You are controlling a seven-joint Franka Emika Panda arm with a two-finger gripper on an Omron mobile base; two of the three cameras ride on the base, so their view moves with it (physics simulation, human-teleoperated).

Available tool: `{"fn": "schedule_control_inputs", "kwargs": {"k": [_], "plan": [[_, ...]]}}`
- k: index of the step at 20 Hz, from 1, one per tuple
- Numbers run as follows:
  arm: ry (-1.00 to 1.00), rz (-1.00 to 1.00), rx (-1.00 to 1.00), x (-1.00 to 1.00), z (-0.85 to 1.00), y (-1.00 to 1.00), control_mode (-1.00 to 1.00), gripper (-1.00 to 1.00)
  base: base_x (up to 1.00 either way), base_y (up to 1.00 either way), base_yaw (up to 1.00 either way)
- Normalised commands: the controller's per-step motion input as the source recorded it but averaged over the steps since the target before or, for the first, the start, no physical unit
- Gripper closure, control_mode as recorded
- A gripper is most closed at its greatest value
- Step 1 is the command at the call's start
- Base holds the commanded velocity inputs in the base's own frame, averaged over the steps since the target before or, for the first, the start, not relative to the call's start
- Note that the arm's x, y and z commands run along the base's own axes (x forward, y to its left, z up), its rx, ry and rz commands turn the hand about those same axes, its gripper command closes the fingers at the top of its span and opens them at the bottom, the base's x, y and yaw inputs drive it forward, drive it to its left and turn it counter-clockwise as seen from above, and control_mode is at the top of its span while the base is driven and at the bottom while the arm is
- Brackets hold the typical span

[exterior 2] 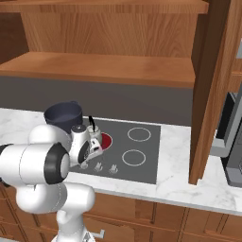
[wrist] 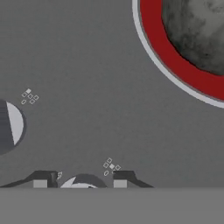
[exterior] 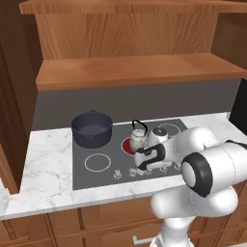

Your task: Pick the kettle from the cabinet and place it on a stove burner. Then pick the pot from the counter and place it on another stove burner. Finally, turn both burners on.

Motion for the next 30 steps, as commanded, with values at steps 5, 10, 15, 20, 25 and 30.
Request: {"fn": "schedule_control_inputs", "kwargs": {"k": [5, 10, 15, 20, 25, 30], "plan": [[-0.09, 0.14, -0.02, -0.05, -0.19, 0.00, -1.00, 1.00, 0.00, 0.00, 0.00], [-0.05, 0.10, 0.00, -0.17, -0.15, 0.00, -1.00, 1.00, 0.00, 0.00, 0.00], [-0.06, 0.04, 0.00, -0.18, -0.12, -0.01, -1.00, -1.00, 0.00, 0.00, 0.00], [-0.08, 0.00, 0.00, -0.25, -0.09, -0.15, -1.00, -1.00, 0.00, 0.00, 0.00], [-0.07, 0.00, 0.00, -0.25, -0.03, -0.18, -1.00, -1.00, 0.00, 0.00, 0.00], [-0.03, 0.00, 0.00, -0.22, -0.01, -0.12, -1.00, -1.00, 0.00, 0.00, 0.00]]}}
